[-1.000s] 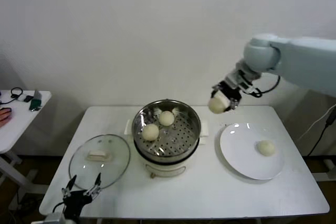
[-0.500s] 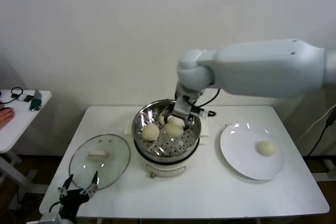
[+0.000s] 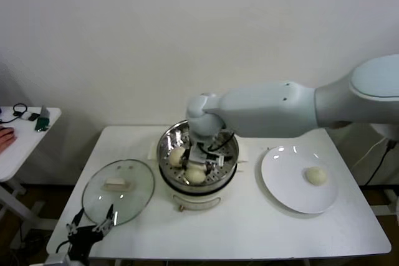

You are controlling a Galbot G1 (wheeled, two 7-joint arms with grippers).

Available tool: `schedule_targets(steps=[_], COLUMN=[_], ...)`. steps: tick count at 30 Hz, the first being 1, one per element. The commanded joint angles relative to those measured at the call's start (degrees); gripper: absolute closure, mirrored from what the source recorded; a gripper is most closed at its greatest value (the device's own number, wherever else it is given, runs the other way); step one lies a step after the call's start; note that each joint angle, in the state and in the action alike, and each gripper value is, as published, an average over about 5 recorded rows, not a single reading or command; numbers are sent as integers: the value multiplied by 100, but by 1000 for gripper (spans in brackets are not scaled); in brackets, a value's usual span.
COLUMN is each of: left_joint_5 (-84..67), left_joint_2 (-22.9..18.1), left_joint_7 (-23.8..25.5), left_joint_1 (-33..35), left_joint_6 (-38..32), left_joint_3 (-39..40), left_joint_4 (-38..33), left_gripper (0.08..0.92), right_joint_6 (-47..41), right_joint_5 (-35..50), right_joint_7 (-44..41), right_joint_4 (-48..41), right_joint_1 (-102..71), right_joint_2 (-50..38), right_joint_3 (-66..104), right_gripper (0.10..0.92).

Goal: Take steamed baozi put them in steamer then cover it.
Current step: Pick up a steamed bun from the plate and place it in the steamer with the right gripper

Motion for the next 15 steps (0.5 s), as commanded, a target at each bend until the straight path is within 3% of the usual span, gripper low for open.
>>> schedule_targets(steps=[1,8,15], left_joint_5=[-3,0,1], left_joint_2=[-7,-2,18], left_joint_7=[-2,2,8], left_joint_1=[4,28,49], left_joint_6=[-3,9,13], left_joint_3=[2,18,33], left_joint_4=[5,-40,-69], left_gripper=[177,177,177], right_joint_6=[75,178,59], right_joint_5=[-275,271,1523], right_joint_7=[95,-171,-965], right_joint_4=[-361,-207,-322], right_joint_1=[-412,94,1218], right_joint_2=[215,-9,-979], right_joint_3=[19,20,-420], right_gripper=[329,226,203])
